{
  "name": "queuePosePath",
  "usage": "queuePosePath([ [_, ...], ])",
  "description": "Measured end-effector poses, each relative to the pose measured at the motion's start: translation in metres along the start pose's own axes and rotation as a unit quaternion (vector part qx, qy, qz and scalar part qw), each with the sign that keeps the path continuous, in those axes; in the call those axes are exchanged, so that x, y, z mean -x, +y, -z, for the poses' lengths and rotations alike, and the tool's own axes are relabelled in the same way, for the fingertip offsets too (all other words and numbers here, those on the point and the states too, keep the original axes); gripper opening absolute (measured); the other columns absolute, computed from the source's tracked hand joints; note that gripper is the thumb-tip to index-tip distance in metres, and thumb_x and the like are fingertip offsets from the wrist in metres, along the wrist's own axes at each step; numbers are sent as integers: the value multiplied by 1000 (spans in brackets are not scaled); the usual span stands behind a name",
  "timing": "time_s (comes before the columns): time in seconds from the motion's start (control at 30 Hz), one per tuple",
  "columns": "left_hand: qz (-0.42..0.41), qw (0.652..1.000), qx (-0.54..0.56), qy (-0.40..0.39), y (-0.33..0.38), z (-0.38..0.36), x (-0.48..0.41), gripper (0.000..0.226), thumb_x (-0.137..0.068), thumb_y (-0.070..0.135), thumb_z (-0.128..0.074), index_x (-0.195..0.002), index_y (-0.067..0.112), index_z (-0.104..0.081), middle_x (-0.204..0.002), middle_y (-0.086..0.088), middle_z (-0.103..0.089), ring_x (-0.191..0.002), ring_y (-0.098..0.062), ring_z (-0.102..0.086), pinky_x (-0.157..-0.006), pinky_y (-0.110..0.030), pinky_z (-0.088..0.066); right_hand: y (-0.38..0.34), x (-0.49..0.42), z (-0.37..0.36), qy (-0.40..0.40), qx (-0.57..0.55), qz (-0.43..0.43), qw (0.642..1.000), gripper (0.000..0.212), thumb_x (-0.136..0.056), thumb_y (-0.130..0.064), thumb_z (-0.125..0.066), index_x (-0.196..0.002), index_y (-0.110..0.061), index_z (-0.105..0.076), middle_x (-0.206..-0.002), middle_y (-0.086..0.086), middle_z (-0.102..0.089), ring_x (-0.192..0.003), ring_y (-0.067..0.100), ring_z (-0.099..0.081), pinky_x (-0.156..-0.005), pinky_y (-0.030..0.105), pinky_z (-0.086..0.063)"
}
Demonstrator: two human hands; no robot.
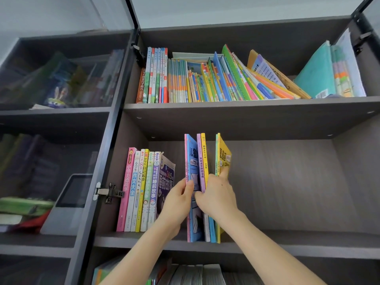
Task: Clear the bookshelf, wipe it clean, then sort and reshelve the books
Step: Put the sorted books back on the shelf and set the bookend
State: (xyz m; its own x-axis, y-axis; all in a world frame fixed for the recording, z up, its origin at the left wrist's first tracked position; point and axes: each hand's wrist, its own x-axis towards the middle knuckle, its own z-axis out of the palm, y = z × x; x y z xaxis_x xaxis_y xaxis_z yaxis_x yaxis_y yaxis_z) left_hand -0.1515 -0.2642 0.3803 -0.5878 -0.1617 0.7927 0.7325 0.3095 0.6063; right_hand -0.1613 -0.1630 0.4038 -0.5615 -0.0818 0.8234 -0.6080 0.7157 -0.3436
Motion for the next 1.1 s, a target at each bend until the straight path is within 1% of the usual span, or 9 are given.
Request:
queuePosePath([
  [0.2,61,996,46,38,-11,10,-3,41,-90,18,-64,-125,19,-43,-120,-2,-60,-107,-16,-62,-83,-34,-58,-4,10,9,-1,-25,98,995,39,-98,-33,-48,-131,-13,-47,-160,4,-9,-115,16,-57,-86,20,-50],
  [0.33,76,994,54,48,-15,19,-1,43,-86,16,-68,-124,23,-49,-114,4,-64,-102,-12,-63,-80,-30,-58,-6,20,-1,-35,-37,114,992,43,-98,-37,-49,-136,-18,-44,-160,-1,-13,-135,18,-41,-105,31,-41],
  [0.43,76,995,64,26,-13,15,2,41,-91,14,-61,-129,24,-49,-113,5,-64,-102,-12,-64,-72,-24,-58,-4,17,4,-6,-37,113,993,23,-98,-35,-48,-109,-16,-55,-161,-1,-11,-148,18,-13,-121,47,-7],
  [0.5,80,993,87,26,-11,11,1,41,-93,10,-56,-130,26,-47,-113,2,-64,-103,-14,-63,-73,-26,-58,-7,16,18,10,-51,126,991,17,-97,-32,-48,-85,-19,-50,-160,0,-16,-147,16,-15,-121,46,-2],
  [0.63,102,980,163,59,-7,4,-4,39,-91,6,-50,-127,21,-47,-111,-2,-65,-103,-21,-62,-88,-46,-55,-21,14,52,57,-104,170,978,23,-90,-30,-49,-83,-11,-58,-143,7,-46,-131,23,-43,-112,48,-30],
  [0.7,114,975,175,80,-7,1,-5,33,-93,14,-49,-126,19,-47,-116,-2,-62,-105,-20,-59,-95,-51,-50,-26,13,73,97,-149,178,968,25,-86,-31,-51,-80,-9,-60,-103,8,-65,-91,24,-61,-81,34,-51],
  [0.8,126,973,164,100,-2,-2,-7,59,-86,51,-58,-135,20,-41,-128,-1,-56,-115,-22,-54,-102,-53,-42,-25,9,105,137,-198,156,958,29,-91,-18,-57,-65,-13,-46,-63,-1,-50,-55,14,-48,-47,17,-37],
  [0.9,140,973,149,104,5,-8,-14,102,-60,74,-59,-142,19,-31,-132,-1,-52,-116,-22,-52,-103,-54,-40,-13,1,125,157,-287,104,939,25,-94,-20,-55,-71,-12,-48,-72,6,-58,-63,15,-59,-53,20,-44],
  [1.1,188,963,94,168,4,-26,-19,103,-71,66,-67,-147,17,-17,-135,-9,-43,-112,-24,-49,-95,-44,-45,22,-5,143,230,-385,50,892,22,-93,-20,-55,-87,1,-57,-91,12,-69,-82,27,-68,-70,42,-54],
])
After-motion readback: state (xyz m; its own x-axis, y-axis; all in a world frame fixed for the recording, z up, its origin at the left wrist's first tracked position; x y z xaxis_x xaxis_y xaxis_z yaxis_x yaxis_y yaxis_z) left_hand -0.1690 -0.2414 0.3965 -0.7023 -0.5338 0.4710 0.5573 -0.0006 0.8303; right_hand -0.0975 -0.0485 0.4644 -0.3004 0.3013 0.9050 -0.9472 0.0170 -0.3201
